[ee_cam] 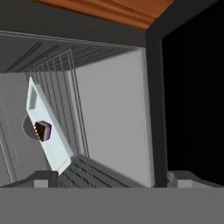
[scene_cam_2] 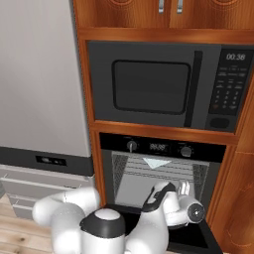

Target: Take the baked cake out of the oven and place it on the plate for cooling. Then close the oven door.

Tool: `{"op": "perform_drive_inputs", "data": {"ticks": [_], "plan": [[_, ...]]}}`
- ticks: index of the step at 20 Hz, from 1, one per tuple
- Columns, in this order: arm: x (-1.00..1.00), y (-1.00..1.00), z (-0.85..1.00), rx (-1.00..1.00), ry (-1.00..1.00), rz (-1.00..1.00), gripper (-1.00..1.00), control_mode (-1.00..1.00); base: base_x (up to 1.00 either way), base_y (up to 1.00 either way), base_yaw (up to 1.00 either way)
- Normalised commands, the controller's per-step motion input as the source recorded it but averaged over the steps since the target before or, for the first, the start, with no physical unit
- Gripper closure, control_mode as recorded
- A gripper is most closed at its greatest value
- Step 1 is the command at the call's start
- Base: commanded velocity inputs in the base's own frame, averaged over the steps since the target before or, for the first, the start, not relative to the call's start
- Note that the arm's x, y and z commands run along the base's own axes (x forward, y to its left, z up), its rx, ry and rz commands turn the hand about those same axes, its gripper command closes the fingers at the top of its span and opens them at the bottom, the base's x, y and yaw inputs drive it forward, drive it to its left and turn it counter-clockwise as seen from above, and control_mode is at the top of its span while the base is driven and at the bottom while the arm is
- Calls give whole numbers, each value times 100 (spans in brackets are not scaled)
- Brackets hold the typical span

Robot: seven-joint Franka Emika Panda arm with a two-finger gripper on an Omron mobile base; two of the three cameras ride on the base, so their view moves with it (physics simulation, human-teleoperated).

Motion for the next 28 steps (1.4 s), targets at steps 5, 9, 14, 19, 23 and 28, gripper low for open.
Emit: {"op": "perform_drive_inputs", "data": {"ticks": [5, 9, 14, 19, 23, 28], "plan": [[26, 0, -17, 12, -9, 0, -100, -100, 0, 0, 0], [21, 5, -24, 5, -10, 0, -100, -100, 0, 0, 0], [19, 14, -6, 0, -13, 0, -100, -100, 0, 0, 0], [15, 10, 0, 0, -13, 0, -100, -100, 0, 0, 0], [10, 9, 0, 0, -10, 0, -100, -100, 0, 0, 0], [10, 9, 0, 0, -11, 0, -100, -100, 0, 0, 0]]}}
